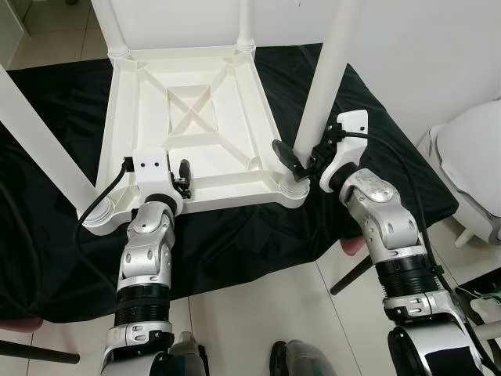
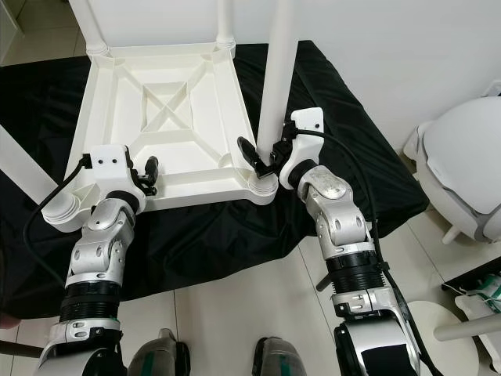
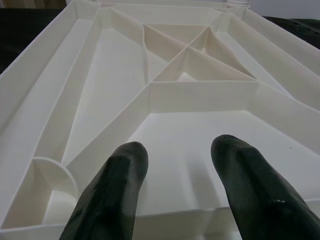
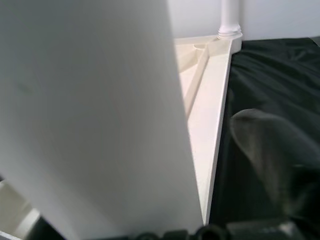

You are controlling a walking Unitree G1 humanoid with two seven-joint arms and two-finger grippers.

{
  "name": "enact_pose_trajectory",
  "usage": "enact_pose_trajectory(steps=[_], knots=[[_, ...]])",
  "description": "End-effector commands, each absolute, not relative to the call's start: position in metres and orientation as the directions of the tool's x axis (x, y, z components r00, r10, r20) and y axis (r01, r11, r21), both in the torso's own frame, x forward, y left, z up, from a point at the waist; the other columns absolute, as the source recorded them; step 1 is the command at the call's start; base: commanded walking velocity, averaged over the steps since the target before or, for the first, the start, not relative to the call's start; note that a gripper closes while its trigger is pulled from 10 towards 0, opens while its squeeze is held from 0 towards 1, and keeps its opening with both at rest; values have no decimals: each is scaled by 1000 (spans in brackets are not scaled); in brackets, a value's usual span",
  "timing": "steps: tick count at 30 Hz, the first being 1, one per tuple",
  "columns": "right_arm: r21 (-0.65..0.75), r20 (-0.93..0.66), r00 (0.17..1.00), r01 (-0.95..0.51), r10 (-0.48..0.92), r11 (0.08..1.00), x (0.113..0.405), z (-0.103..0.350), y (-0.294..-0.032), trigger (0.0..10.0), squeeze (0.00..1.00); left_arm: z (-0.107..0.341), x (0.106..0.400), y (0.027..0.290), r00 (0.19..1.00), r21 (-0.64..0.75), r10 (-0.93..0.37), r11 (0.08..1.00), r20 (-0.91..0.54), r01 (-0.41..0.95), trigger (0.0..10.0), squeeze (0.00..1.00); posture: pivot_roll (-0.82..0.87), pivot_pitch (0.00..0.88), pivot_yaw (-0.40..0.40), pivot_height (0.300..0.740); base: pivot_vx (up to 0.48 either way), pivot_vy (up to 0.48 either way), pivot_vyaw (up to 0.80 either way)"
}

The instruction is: Building children table

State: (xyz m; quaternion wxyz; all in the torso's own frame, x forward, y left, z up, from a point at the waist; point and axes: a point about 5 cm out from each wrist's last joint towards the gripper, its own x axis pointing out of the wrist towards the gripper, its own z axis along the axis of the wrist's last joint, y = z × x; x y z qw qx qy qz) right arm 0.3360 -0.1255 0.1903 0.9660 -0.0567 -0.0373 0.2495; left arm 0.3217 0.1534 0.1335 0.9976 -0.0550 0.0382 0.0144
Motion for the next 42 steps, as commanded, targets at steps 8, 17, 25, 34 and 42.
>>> enact_pose_trajectory(steps=[8,17,25,34,42], knots=[[-113,17,873,-482,487,869,330,184,-114,7176,0,125,326,182,924,-79,349,928,-154,-363,10000,0,-41,29,-19,740,0,0,0],[-77,2,896,-443,444,893,329,178,-111,4667,0,134,344,199,886,-26,449,890,-113,-455,10000,0,-51,26,-21,740,0,0,0],[-15,-16,914,-407,406,913,328,177,-117,0,0,118,344,215,819,56,549,834,-166,-548,10000,0,-70,25,-11,740,0,0,0],[231,127,937,-347,326,909,331,197,-127,0,0,163,346,264,754,145,657,746,-1,-650,10000,0,-54,24,14,740,0,0,0],[310,155,954,-295,258,904,337,202,-135,0,0,202,354,276,770,184,627,748,115,-637,10000,0,-42,24,34,740,0,0,0]])
